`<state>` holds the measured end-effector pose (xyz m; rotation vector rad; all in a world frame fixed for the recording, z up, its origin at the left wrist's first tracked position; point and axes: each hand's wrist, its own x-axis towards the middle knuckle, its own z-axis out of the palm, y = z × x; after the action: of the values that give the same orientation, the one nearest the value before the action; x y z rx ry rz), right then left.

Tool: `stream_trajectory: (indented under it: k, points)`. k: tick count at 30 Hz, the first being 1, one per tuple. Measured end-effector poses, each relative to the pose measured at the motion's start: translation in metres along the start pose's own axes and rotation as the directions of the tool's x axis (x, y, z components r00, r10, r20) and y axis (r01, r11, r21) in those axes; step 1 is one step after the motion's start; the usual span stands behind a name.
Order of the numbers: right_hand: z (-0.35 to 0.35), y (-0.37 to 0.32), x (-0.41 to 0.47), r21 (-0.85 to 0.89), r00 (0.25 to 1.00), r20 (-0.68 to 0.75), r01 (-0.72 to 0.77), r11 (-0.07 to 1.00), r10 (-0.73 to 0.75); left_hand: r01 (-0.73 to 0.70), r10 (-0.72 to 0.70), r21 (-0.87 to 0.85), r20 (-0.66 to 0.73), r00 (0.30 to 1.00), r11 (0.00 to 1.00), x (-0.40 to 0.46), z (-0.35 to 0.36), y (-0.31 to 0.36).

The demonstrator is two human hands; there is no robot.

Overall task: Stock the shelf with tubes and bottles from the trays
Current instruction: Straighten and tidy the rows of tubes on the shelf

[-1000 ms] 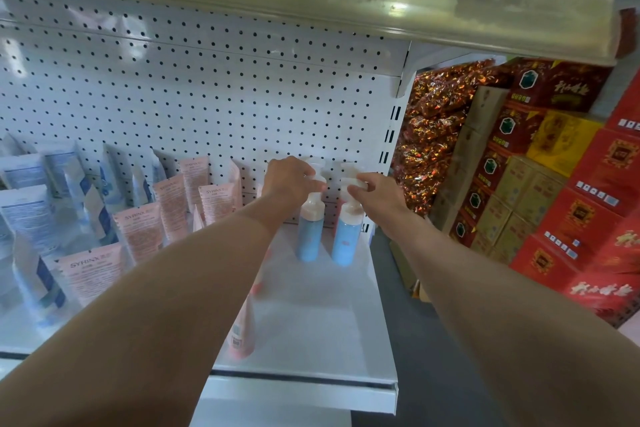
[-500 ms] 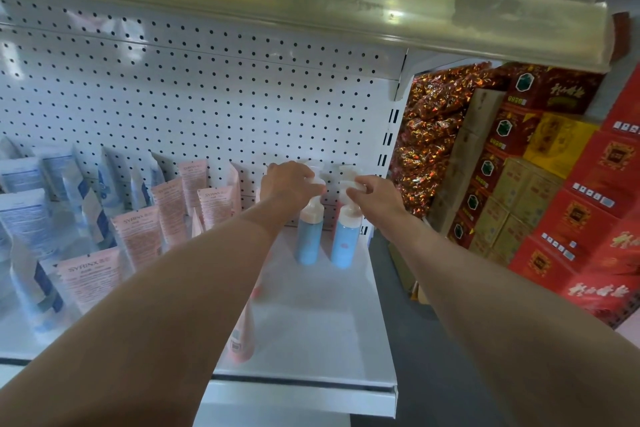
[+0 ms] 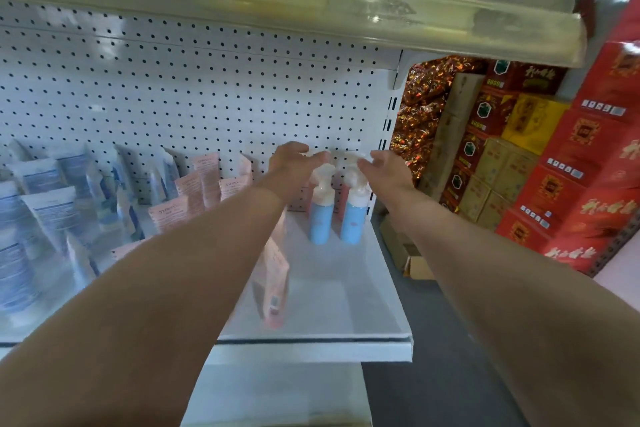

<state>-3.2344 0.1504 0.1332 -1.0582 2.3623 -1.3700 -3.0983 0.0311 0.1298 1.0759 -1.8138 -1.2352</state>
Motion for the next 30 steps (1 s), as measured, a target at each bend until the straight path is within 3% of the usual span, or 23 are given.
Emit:
stream_trajectory:
  k: [4, 8, 15, 30]
  points:
    - [0.004, -0.027, -0.031, 0.176, 0.996, -0.031, -0.074, 0.982, 0.08, 0.159, -0.117, -0.387, 0.129, 0.985, 0.908, -0.023, -0.023, 0.003]
    - [0.011, -0.048, -0.065, 0.372, 0.987, 0.034, -0.16, 0.914, 0.159, 0.256, -0.165, -0.486, 0.223, 0.961, 0.835, -0.052, -0.048, 0.007]
    - [0.028, -0.087, -0.117, 0.377, 0.966, 0.078, -0.256, 0.89, 0.245, 0.285, -0.204, -0.567, 0.203, 0.958, 0.773, -0.096, -0.093, -0.001]
    - [0.049, -0.118, -0.189, 0.446, 0.976, 0.183, -0.187, 0.875, 0.116, 0.15, -0.193, -0.573, -0.014, 0.981, 0.806, -0.195, -0.174, 0.004]
